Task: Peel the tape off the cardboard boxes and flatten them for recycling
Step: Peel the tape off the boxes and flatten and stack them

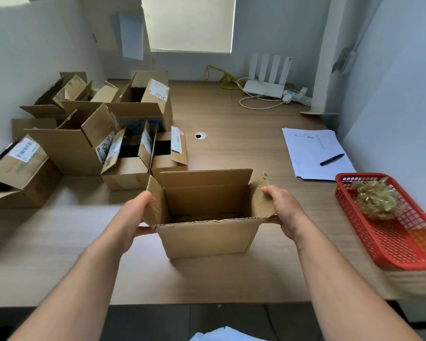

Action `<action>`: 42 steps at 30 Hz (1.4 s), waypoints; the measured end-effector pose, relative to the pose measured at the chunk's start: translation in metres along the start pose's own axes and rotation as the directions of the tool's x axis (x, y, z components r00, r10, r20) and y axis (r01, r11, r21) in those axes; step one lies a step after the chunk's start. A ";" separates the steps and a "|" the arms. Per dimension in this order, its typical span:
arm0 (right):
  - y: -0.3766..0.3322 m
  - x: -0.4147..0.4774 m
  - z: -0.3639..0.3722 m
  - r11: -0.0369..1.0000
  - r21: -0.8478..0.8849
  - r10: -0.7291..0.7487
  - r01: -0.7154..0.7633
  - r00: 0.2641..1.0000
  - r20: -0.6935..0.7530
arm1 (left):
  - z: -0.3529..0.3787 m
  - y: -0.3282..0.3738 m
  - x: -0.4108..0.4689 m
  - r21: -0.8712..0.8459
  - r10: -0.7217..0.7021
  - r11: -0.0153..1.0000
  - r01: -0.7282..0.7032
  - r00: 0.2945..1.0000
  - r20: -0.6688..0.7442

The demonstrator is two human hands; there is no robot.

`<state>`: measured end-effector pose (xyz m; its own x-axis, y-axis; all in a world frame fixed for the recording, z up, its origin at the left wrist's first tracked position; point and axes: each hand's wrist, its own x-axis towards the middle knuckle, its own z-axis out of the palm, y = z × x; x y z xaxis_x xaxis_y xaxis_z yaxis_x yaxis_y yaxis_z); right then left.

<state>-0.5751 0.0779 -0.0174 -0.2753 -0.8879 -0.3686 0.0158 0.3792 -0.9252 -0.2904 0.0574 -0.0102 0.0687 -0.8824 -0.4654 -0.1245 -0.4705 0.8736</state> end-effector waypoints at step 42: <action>0.060 0.033 0.040 0.983 -0.171 -0.061 0.064 0.998 0.022 | 0.018 -0.057 0.048 -0.005 -0.055 0.998 0.055 0.998 0.020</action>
<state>-0.5450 0.0612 -0.0890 -0.2550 -0.9149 -0.3130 -0.1667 0.3605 -0.9178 -0.2980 0.0420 -0.0853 0.0555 -0.8552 -0.5153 -0.1161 -0.5181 0.8474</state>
